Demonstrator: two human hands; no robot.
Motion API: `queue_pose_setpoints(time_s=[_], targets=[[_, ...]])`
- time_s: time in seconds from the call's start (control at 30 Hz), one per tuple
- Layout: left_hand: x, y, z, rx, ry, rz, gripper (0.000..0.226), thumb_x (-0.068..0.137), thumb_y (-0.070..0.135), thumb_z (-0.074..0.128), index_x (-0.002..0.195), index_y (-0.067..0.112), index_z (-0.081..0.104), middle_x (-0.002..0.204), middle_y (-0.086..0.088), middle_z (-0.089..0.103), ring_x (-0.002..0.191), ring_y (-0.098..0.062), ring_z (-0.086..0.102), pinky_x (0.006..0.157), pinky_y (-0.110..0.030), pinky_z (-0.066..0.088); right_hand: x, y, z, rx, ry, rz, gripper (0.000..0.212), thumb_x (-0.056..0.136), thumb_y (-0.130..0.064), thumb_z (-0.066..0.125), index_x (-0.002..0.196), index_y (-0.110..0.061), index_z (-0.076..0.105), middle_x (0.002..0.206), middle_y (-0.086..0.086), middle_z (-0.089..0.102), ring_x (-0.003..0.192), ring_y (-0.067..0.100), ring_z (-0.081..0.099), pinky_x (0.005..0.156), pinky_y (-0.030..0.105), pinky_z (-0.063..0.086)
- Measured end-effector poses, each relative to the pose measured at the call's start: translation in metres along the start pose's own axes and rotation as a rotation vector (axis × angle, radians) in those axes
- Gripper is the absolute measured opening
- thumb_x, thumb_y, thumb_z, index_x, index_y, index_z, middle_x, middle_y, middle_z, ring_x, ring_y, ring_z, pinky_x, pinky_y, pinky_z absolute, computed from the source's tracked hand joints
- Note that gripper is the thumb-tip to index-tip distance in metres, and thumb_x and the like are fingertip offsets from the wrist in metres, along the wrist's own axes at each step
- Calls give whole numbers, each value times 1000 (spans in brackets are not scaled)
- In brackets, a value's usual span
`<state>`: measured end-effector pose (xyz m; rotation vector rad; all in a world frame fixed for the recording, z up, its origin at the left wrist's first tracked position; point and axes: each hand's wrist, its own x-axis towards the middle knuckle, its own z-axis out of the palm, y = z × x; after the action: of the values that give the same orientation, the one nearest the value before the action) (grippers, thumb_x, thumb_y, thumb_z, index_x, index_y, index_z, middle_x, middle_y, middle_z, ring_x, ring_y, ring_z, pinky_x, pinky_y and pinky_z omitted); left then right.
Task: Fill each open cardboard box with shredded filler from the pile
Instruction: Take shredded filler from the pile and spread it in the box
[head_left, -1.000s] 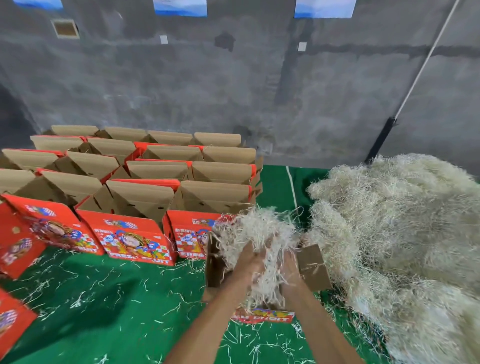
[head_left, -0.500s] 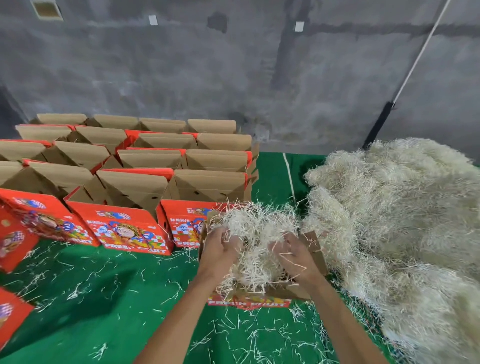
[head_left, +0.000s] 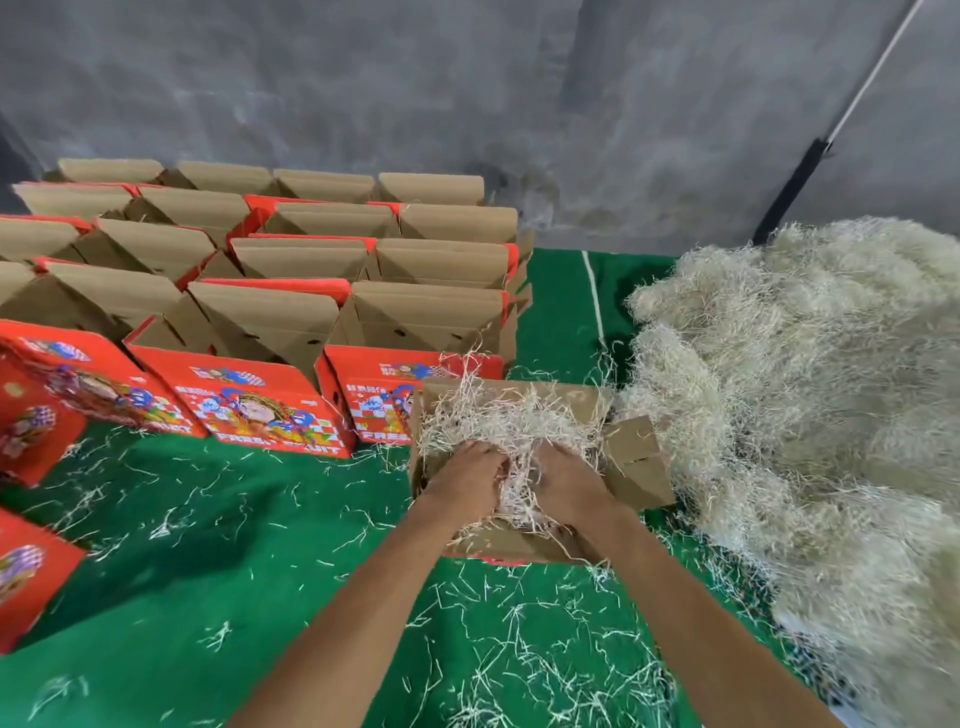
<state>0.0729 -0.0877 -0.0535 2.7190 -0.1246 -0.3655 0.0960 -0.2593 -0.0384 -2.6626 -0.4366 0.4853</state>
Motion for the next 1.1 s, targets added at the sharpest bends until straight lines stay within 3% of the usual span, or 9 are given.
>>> queue_pose_setpoints(time_s=[0.1, 0.2, 0.3, 0.43, 0.5, 0.6, 0.77, 0.97, 1.1], targets=[[9, -15, 2, -252, -124, -218, 66, 89, -2, 52, 148, 23, 38, 139, -7, 51, 117, -21, 57, 90, -26, 50, 6, 11, 1, 90, -87, 47, 57, 101, -33, 48, 149, -10, 31, 136, 14, 55, 91, 17, 63, 94, 42, 52], [17, -24, 1, -114, -94, -241, 20, 100, 34, 50, 116, 24, 58, 92, 3, 64, 68, -7, 55, 51, -21, 39, 10, 21, 10, 70, -310, 104, 60, 104, -37, 36, 156, -11, 21, 161, 14, 27, 130, 25, 48, 113, 46, 34], [26, -26, 7, 0, -187, -281, 38, 100, 48, 42, 103, 15, 61, 82, -4, 65, 72, -19, 62, 62, -31, 48, 19, 27, 18, -33, -358, 162, 55, 105, -33, 35, 152, -6, 29, 159, 17, 29, 140, 31, 39, 113, 42, 34], [30, -24, 15, 61, -410, -294, 38, 101, 28, 47, 131, 6, 51, 125, -17, 61, 114, -31, 60, 100, -43, 48, 25, 27, 29, -100, -316, 206, 44, 104, -26, 42, 139, -1, 40, 142, 20, 51, 128, 31, 53, 98, 36, 42], [30, -20, 9, 47, -407, -248, 34, 98, 23, 47, 130, 13, 52, 125, -12, 60, 115, -29, 59, 91, -39, 50, 26, 25, 27, -153, -333, 181, 37, 103, -18, 41, 134, 1, 49, 136, 21, 55, 122, 31, 57, 92, 34, 44], [37, -19, -5, 12, -301, -183, 13, 94, 15, 47, 95, 21, 59, 92, -1, 60, 80, -14, 59, 58, -27, 38, 29, 21, 7, -99, -276, 178, 40, 100, -19, 45, 136, -3, 50, 136, 15, 55, 118, 28, 58, 100, 37, 47], [41, -18, -17, 69, -147, -198, 16, 89, 8, 61, 101, 19, 62, 92, 1, 63, 80, -14, 59, 68, -27, 42, 39, 5, -18, -245, -77, 64, 15, 92, -9, 56, 103, -11, 66, 98, 5, 67, 81, 21, 69, 79, 38, 61], [28, -22, 7, 209, -480, -265, 30, 88, 15, 61, 117, 7, 65, 115, -14, 67, 104, -33, 65, 89, -46, 55, 44, 12, 41, -195, -569, 44, 42, 104, -29, 42, 144, -17, 49, 149, 10, 48, 135, 27, 48, 113, 39, 36], [25, -27, 23, 248, -519, -296, 41, 89, 24, 61, 128, 10, 59, 127, -16, 62, 114, -39, 61, 93, -50, 53, 45, 11, 59, -200, -705, -58, 41, 106, -21, 41, 140, 0, 46, 142, 20, 50, 121, 27, 53, 91, 26, 38]])
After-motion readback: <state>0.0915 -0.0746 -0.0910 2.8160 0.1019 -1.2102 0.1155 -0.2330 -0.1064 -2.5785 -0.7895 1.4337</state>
